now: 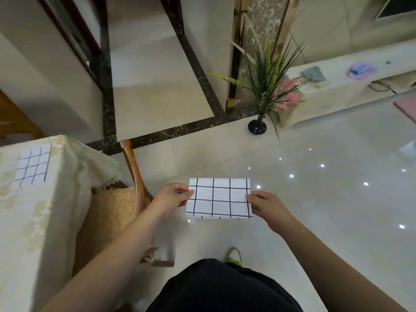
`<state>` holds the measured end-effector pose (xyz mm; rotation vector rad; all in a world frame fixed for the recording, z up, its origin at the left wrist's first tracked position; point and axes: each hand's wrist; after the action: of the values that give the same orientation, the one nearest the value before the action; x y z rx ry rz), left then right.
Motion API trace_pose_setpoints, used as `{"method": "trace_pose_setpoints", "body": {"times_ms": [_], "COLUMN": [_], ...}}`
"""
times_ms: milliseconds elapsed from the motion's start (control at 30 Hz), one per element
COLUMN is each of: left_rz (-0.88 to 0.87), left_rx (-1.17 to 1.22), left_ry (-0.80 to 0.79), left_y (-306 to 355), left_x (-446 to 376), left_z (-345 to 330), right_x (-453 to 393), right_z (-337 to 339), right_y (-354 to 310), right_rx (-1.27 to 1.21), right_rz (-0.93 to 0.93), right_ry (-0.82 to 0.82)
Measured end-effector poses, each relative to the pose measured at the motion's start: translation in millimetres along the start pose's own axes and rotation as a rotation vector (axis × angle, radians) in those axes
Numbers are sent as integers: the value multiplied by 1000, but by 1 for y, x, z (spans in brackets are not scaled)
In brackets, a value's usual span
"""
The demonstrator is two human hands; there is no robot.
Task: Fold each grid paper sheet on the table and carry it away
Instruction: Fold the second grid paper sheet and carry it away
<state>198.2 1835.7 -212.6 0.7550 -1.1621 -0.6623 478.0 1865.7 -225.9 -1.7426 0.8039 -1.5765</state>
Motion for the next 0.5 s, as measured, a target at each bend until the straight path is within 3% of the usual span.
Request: {"method": "trace_pose_setpoints", "body": {"times_ms": [500], "left_rz": [96], "left_rx": [93], "left_ry": [198], "left_y": [40], "left_x": [-72], "left_z": [7], "right_x": [-135], "right_z": [-24], "right_y": [-74], "right_rx": [150], "right_rz": [-3], "right_ry": [-183]}}
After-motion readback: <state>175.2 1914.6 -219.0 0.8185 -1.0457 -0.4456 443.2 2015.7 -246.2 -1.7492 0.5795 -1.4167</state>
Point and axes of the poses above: each hand's wrist, its own x-axis away from the middle knuckle, its own z-axis out of the back of the hand, y = z × x, and after that the axes turned 4 degrees about y, right-handed
